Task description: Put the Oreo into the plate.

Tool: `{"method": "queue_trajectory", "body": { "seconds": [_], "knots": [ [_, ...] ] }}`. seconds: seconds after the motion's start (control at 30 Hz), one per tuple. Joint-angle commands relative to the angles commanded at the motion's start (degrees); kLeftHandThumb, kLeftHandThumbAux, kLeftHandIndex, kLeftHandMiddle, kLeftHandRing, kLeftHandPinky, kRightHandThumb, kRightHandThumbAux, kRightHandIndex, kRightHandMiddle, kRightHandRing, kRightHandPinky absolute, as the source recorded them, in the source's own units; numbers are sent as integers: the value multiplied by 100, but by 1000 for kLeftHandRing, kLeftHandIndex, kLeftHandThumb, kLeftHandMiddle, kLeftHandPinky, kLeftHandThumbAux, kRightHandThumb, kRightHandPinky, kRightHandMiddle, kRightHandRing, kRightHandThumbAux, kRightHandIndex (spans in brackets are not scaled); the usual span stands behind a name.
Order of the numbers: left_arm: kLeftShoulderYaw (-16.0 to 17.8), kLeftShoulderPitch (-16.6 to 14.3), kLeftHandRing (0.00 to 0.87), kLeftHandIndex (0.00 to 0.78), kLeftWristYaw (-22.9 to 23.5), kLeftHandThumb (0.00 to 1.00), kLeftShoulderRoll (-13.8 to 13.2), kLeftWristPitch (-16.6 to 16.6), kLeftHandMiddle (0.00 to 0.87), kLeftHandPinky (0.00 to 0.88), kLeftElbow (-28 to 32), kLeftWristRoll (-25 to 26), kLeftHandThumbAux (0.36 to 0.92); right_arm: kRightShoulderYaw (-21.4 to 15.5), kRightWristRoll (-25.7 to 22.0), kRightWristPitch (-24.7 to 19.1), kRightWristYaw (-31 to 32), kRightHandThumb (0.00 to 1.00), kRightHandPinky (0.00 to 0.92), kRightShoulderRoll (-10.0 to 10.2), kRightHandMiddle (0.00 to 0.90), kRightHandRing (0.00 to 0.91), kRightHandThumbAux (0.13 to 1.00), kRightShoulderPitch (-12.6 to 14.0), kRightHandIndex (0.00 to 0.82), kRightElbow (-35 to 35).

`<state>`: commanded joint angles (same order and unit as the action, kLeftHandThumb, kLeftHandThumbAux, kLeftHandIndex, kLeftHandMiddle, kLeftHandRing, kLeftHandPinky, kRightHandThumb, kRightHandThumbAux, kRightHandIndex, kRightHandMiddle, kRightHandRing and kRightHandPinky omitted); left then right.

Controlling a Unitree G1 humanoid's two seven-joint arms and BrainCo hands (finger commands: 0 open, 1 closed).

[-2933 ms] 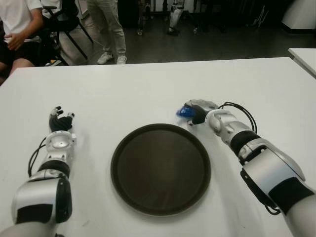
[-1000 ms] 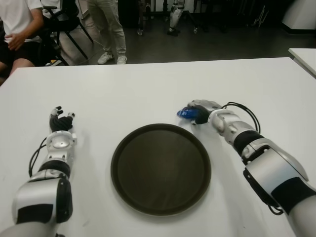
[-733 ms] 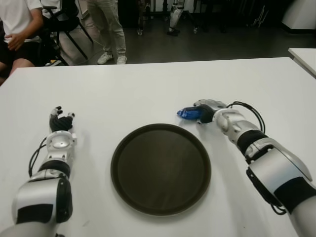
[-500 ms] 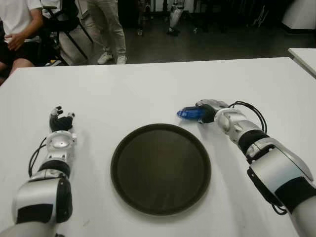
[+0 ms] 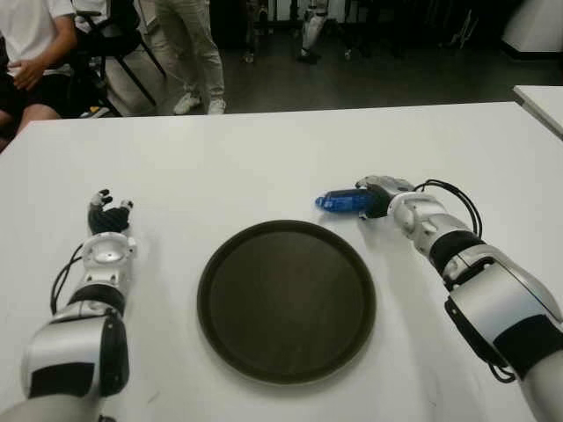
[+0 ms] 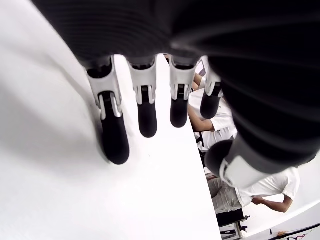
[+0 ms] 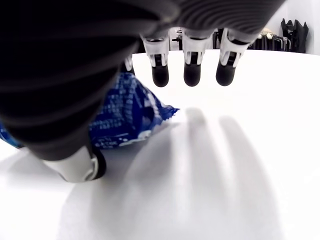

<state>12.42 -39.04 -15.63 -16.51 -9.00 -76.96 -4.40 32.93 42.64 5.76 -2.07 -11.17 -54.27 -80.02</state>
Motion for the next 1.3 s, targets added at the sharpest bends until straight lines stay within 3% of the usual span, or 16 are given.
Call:
{"method": "queue_trajectory", "body": {
  "seconds": [0.3, 0.73, 1.07, 1.3],
  "knots": [
    [-39, 18, 145, 19, -30, 199, -2, -27, 143, 115, 3, -42, 615, 9, 5, 49, 0, 419, 78, 14, 31, 36, 658, -9, 0, 4],
    [-3, 14, 118, 19, 6, 174, 18, -39, 124, 73, 11, 4, 632, 18, 12, 72, -17, 444, 74, 55, 24, 29, 670, -33, 0, 6],
    [29, 31, 123, 18, 16, 186, 34, -134, 126, 95, 17, 37, 631, 18, 9, 95, -21, 406, 86, 109, 21, 37, 662, -73, 0, 8],
    [8, 30, 106, 7, 7, 163, 45, -145, 113, 65, 18, 31, 625, 56, 41, 136, -24, 398, 76, 141, 25, 32, 667, -110, 0, 11]
  ]
}}
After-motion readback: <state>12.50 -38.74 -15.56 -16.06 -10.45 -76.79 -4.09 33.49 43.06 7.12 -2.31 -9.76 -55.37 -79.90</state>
